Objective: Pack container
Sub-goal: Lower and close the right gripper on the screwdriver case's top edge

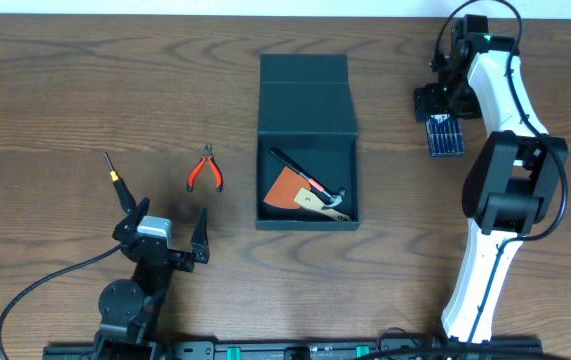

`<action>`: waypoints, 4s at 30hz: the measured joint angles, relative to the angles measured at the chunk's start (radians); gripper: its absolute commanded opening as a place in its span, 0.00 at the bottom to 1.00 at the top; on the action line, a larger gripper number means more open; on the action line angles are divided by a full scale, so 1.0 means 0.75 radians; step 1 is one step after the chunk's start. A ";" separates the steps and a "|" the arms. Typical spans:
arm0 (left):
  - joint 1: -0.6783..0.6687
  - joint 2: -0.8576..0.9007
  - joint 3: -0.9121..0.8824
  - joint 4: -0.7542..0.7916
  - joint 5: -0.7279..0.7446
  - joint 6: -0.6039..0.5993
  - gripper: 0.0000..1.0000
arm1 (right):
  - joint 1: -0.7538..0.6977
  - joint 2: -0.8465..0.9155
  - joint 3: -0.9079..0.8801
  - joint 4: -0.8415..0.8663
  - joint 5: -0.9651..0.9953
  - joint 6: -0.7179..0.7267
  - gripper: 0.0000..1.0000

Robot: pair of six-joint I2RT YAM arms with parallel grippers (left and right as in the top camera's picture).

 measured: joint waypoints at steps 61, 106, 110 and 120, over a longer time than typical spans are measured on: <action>0.000 0.000 0.000 0.000 0.000 0.000 0.99 | -0.025 0.101 0.013 -0.058 -0.043 -0.034 0.77; 0.000 0.000 0.000 0.000 0.000 0.000 0.99 | -0.024 0.101 0.014 -0.077 -0.040 -0.035 0.60; 0.000 0.000 0.000 0.000 0.000 0.000 0.99 | -0.024 0.101 0.014 -0.077 -0.040 -0.036 0.57; 0.000 0.000 0.000 0.000 0.000 0.000 0.99 | -0.024 0.101 0.014 -0.077 -0.041 -0.036 0.48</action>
